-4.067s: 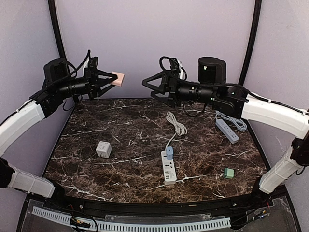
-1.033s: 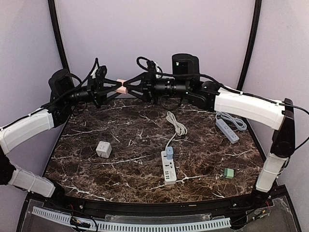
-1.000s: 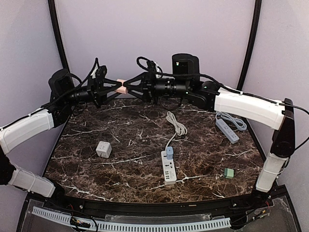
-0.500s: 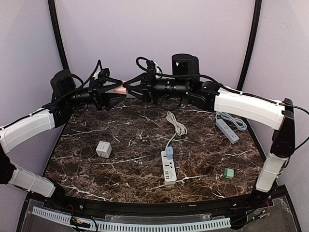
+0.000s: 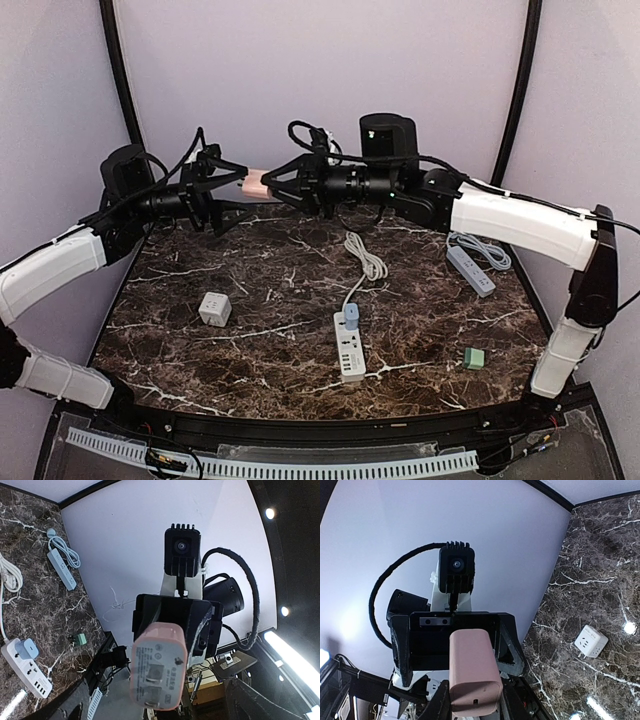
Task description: Insert the plug
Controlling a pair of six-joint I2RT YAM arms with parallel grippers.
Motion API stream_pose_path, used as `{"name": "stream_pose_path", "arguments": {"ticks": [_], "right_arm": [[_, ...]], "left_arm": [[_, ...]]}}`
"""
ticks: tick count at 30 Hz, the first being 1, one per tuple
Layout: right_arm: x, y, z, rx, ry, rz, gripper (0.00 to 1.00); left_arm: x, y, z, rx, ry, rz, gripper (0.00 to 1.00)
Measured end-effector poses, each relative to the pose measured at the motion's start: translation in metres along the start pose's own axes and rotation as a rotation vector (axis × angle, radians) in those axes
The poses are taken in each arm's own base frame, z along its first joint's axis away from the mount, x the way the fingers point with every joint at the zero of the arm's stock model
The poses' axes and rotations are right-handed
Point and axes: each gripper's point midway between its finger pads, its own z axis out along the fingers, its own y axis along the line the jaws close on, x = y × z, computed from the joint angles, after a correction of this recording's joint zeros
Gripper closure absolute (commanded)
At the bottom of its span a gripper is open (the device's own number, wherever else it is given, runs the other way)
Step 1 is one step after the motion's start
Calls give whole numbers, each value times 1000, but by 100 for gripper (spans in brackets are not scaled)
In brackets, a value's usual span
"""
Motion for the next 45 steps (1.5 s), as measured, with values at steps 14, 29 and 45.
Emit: {"name": "stream_pose_path", "arguments": {"ticks": [14,29,45], "right_arm": [[-6,1,-30,69,-57,-21,100],[-5,-18,-82,239,-90,-29,100],[13,-57,-108,465,-18,-53,100]], "left_arm": [[2,7,-16,-91,-23,29,1],[3,14,-41,-265,-72,151,1],[4,45,-74,-551,-137,264,1]]}}
